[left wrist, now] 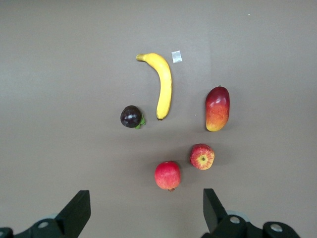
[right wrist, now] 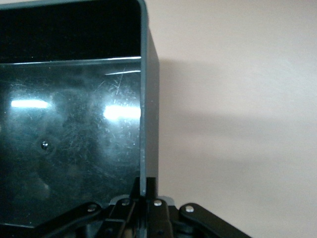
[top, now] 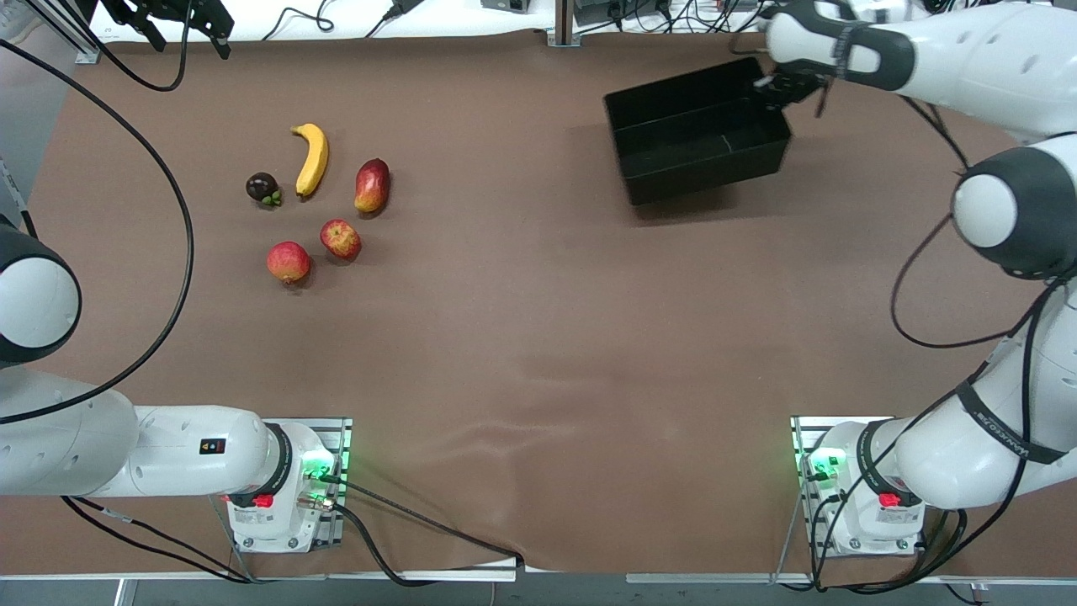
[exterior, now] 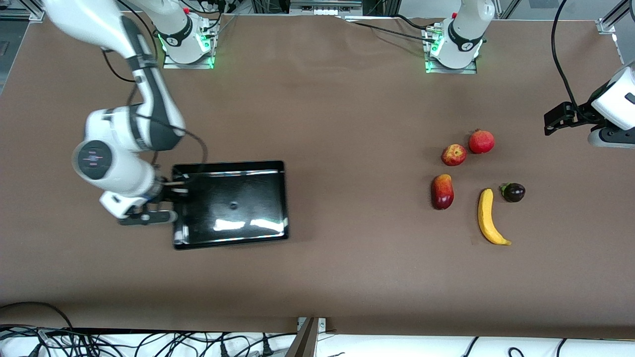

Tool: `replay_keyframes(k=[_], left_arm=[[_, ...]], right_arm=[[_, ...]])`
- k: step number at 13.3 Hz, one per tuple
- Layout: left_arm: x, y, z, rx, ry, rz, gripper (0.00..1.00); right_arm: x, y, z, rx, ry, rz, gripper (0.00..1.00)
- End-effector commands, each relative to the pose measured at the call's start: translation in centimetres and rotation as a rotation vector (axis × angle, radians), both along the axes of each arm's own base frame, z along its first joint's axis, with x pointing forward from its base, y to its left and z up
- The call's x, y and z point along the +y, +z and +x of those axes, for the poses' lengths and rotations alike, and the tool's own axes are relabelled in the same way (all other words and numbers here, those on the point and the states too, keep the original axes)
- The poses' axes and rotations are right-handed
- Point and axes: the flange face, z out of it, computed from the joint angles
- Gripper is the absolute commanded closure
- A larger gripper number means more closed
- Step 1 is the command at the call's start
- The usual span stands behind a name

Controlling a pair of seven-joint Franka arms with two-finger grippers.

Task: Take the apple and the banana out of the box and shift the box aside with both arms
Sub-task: 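Slide the empty black tray with the right gripper away from the fruits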

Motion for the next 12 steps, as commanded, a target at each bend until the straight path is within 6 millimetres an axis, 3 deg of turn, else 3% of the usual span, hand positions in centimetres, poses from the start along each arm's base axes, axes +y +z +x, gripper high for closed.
replay_keyframes(k=[1, 3, 6, 8, 9, 10, 11, 12], left_arm=[[-0.5, 0.9, -0.8, 0.000, -0.006, -0.014, 0.00], [-0.6, 0.9, -0.9, 0.009, -0.007, -0.014, 0.00], [-0.5, 0.8, -0.8, 0.011, -0.003, -0.021, 0.00], [-0.5, 0.9, -0.8, 0.010, -0.006, -0.022, 0.00], [-0.6, 0.9, -0.9, 0.012, -0.005, -0.021, 0.00], [-0.7, 0.9, -1.0, 0.019, -0.007, -0.021, 0.00], [-0.7, 0.9, -1.0, 0.019, -0.006, -0.021, 0.00], [-0.7, 0.7, -0.8, 0.015, -0.003, -0.023, 0.00]], right_arm=[[-3.8, -0.9, -5.4, -0.032, -0.007, 0.036, 1.00], [-6.4, -2.7, -7.5, -0.037, -0.051, 0.030, 1.00], [-8.4, -5.5, -9.9, -0.019, -0.097, 0.033, 1.00], [-8.5, -6.1, -10.4, -0.008, -0.099, 0.032, 1.00], [-8.5, -6.2, -10.4, -0.003, -0.098, 0.032, 0.91], [-8.5, -6.3, -10.5, 0.001, -0.098, 0.032, 0.18], [-8.4, -6.1, -10.5, 0.003, -0.096, 0.033, 0.00], [-7.8, -4.8, -9.9, -0.007, -0.081, 0.036, 0.00]])
